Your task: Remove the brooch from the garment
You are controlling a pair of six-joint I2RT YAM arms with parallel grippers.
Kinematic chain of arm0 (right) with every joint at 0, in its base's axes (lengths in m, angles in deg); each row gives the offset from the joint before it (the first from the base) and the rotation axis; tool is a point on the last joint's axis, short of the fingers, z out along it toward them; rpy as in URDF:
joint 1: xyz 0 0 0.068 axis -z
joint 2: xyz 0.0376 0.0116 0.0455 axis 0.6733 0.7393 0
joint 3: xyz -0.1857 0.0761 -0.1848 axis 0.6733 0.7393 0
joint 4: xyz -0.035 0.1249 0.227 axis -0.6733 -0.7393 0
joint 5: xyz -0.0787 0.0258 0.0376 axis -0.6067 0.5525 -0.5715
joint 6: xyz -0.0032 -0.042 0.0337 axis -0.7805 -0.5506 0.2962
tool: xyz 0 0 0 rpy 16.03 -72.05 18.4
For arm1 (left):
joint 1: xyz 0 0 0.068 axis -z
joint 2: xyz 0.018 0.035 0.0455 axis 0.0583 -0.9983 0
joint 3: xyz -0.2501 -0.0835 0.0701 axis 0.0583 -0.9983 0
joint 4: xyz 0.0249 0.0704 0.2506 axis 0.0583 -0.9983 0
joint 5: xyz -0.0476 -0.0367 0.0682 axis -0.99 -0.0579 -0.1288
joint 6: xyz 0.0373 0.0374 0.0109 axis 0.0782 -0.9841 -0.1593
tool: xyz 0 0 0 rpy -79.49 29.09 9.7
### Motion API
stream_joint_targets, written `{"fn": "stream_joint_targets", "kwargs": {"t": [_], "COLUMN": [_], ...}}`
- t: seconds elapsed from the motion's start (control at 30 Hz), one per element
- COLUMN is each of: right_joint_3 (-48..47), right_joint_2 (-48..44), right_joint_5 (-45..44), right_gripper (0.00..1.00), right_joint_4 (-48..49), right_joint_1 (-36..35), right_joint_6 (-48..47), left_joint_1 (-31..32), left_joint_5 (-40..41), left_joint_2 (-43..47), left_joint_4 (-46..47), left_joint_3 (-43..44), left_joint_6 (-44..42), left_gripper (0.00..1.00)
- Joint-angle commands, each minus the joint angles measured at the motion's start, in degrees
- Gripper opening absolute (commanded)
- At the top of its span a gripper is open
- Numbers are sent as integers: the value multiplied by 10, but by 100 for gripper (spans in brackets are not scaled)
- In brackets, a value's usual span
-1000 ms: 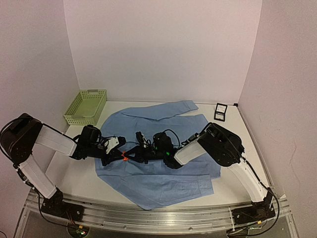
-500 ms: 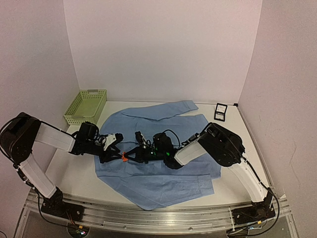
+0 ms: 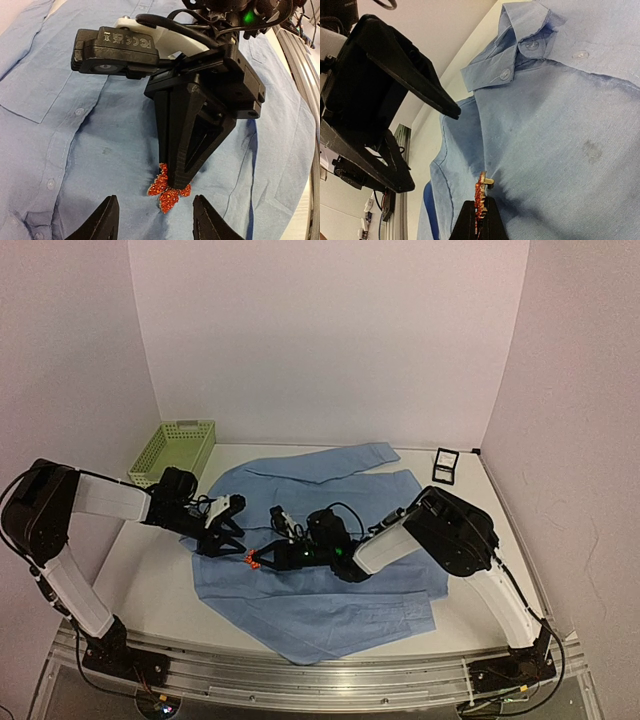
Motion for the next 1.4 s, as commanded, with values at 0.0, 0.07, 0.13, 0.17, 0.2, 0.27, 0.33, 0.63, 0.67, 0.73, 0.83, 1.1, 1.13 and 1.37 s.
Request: {"fn": "stream_joint_targets", "kwargs": {"t": [0.0, 0.07, 0.13, 0.17, 0.2, 0.27, 0.33, 0.63, 0.67, 0.73, 0.83, 1.1, 1.13, 1.37], "right_joint_3": [1, 2, 3, 3, 4, 6, 9, 28, 29, 28, 28, 33, 33, 32], "right_joint_2": [-31, -32, -32, -33, -34, -37, -40, -58, -59, -59, -58, -58, -58, -57], "right_joint_5": [-22, -27, -29, -30, -32, -37, -40, -60, -62, -63, -62, -64, -64, -71], "right_gripper": [0, 0, 0, 0, 0, 0, 0, 0, 0, 0, 0, 0, 0, 0], "right_joint_4": [-17, -16, -17, -17, -17, -16, -16, -12, -11, -6, 4, 19, 19, 22], "right_joint_1": [-8, -8, -9, -9, -11, -14, -18, -24, -24, -24, -25, -27, -27, -27], "right_joint_6": [-60, -70, -77, -81, -88, -107, -124, -182, -186, -190, -193, -192, -192, -190], "left_joint_1": [8, 10, 10, 11, 11, 14, 16, 19, 20, 21, 23, 26, 26, 28], "left_joint_5": [-35, -34, -32, -30, -27, -19, -12, 2, 2, 2, -2, 3, 0, -17], "left_joint_2": [-21, -33, -43, -49, -51, -55, -59, -86, -92, -102, -108, -119, -119, -120], "left_joint_4": [-66, -88, -108, -113, -113, -107, -98, -111, -118, -133, -147, -155, -157, -188], "left_joint_3": [28, 35, 44, 48, 50, 55, 61, 86, 93, 104, 114, 128, 128, 130], "left_joint_6": [-62, -81, -95, -99, -100, -94, -82, -87, -90, -102, -115, -117, -119, -147], "left_gripper": [48, 45, 43, 43, 43, 43, 43, 38, 35, 32, 32, 14, 12, 8]}}
